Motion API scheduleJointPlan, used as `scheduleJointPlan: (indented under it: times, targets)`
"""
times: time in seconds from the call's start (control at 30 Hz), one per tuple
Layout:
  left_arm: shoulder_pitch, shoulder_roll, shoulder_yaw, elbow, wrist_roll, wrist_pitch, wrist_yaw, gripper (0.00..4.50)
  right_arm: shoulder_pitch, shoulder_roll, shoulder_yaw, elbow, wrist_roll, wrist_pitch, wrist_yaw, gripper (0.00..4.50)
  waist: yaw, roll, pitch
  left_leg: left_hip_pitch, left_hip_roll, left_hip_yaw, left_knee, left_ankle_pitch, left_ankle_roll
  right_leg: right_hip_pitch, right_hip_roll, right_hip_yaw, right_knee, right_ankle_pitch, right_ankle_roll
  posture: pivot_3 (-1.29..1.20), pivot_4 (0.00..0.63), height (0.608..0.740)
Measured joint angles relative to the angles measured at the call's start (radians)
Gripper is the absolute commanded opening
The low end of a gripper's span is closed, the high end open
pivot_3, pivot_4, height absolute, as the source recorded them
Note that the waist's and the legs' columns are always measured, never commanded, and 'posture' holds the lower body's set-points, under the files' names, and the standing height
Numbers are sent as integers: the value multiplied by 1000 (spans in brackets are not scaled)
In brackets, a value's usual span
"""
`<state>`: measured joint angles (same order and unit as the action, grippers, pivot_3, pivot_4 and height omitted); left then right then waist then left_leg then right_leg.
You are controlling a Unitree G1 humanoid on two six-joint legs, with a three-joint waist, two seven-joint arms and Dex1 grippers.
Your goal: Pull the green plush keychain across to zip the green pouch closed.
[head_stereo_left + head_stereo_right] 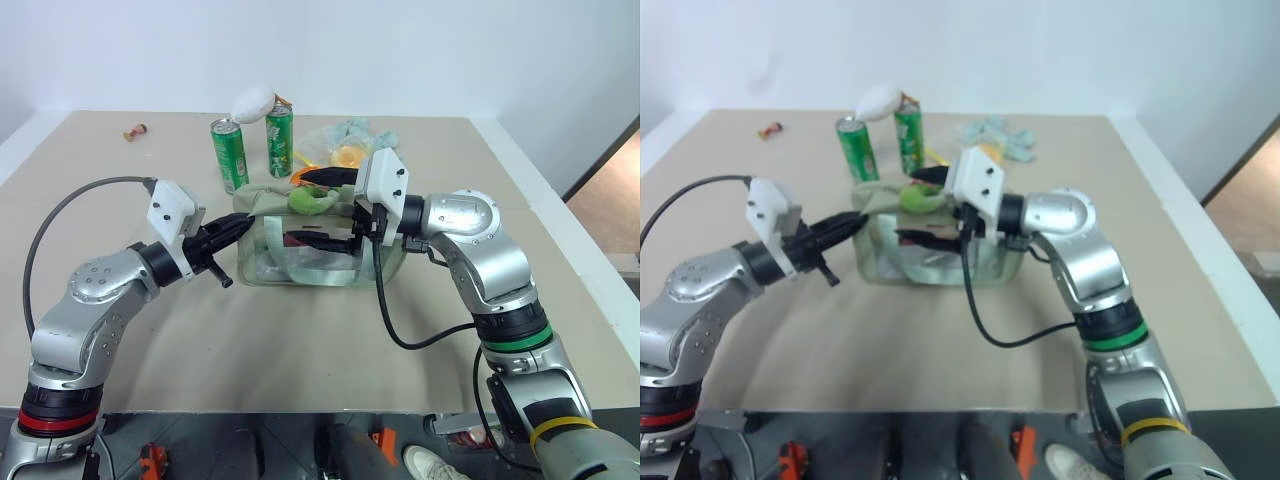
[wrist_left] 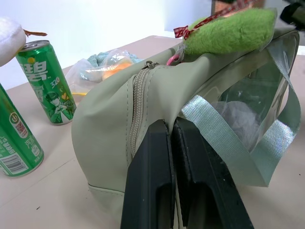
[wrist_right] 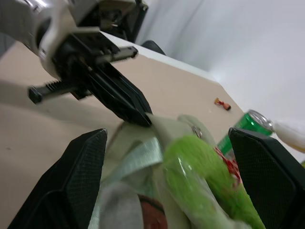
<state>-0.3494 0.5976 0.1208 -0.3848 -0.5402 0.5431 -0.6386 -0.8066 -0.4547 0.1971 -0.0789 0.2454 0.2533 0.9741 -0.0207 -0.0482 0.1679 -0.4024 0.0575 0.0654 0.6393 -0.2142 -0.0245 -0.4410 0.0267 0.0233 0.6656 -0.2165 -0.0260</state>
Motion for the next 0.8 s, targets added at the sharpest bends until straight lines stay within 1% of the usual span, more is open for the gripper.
scheduleJointPlan:
  times: [0.1, 0.13, 0.17, 0.2, 0.3, 0.33, 0.6, 0.8]
  targets:
    - [4, 0, 1, -4, 0, 0, 2, 0, -1, 0, 0, 23, -17, -19, 4, 2326, 0, 0, 0, 0, 0, 0, 0, 0, 0, 0, 0, 0, 0, 0, 0, 0, 150, 740]
    - [7, 0, 2, -8, 0, 0, 2, 0, -1, -2, 1, 30, -22, -28, 6, 2076, 0, 0, 0, 0, 0, 0, 0, 0, 0, 0, 0, 0, 0, 0, 0, 0, 150, 740]
    - [8, 0, 2, -10, 0, 0, 3, 0, -1, -3, 1, 37, -29, -39, 7, 1596, 0, 0, 0, 0, 0, 0, 0, 0, 0, 0, 0, 0, 0, 0, 0, 0, 150, 740]
    - [9, 0, 2, -10, 0, 0, 3, 0, -1, -3, 1, 41, -34, -45, 9, 1407, 0, 0, 0, 0, 0, 0, 0, 0, 0, 0, 0, 0, 0, 0, 0, 0, 150, 740]
    - [10, 0, 2, -10, 0, 0, 4, 0, -2, -3, 1, 44, -35, -56, 13, 230, 0, 0, 0, 0, 0, 0, 0, 0, 0, 0, 0, 0, 0, 0, 0, 0, 150, 740]
    - [10, 0, 2, -10, 0, 0, 4, 0, -2, -3, 1, 44, -35, -58, 14, 41, 0, 0, 0, 0, 0, 0, 0, 0, 0, 0, 0, 0, 0, 0, 0, 0, 150, 740]
    - [10, 0, 3, -10, 0, 0, 3, 0, -20, -10, -3, 68, -37, -80, 21, 41, 0, 0, 0, 0, 0, 0, 0, 0, 0, 0, 0, 0, 0, 0, 0, 0, 150, 740]
    - [8, 0, 2, -9, 0, 0, 2, 0, -93, -13, -46, 118, -32, -115, 5, 41, 0, 0, 0, 0, 0, 0, 0, 0, 0, 0, 0, 0, 0, 0, 0, 0, 150, 740]
